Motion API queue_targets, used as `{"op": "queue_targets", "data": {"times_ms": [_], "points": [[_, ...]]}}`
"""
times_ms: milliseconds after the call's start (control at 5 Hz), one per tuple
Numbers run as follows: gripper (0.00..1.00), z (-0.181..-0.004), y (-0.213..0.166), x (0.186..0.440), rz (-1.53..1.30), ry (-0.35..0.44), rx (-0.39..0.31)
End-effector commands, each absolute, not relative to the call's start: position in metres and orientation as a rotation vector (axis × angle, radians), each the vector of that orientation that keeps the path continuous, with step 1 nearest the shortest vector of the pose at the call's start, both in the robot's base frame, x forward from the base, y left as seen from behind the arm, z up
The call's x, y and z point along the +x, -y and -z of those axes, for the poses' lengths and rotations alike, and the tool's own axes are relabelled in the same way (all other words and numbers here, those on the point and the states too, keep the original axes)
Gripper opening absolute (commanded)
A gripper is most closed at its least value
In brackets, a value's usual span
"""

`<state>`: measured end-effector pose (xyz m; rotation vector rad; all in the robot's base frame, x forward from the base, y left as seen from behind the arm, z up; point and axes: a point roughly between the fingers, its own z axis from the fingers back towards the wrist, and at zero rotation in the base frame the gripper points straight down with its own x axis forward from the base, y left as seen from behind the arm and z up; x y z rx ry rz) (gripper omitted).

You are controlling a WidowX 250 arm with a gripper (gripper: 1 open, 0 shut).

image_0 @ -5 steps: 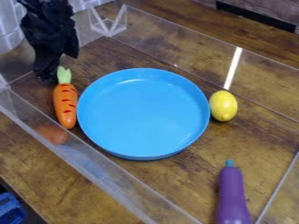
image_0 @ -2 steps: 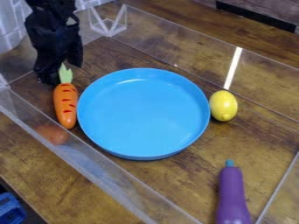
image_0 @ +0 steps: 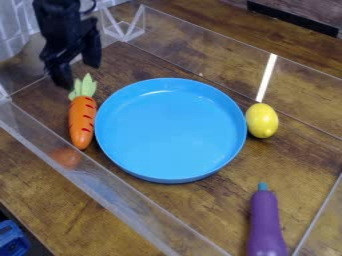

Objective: Move the carrot to the left side

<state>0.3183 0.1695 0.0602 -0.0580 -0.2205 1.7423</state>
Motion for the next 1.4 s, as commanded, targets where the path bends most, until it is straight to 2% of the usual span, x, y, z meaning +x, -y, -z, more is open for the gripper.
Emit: {"op": "queue_targets", "data": {"times_ms": [0,200,400,1200], "points": [[1.00,-0.118,-0.180,0.332,-1.742,0.303,-0.108],[1.00,-0.136,-0.195,0.334,-1.790,0.285,-0.114],[1.00,-0.150,-0.193,0.328,-1.844,0.277,-0.126],[1.00,-0.128,-0.186,0.328,-1.895,0.286,-0.115]]}}
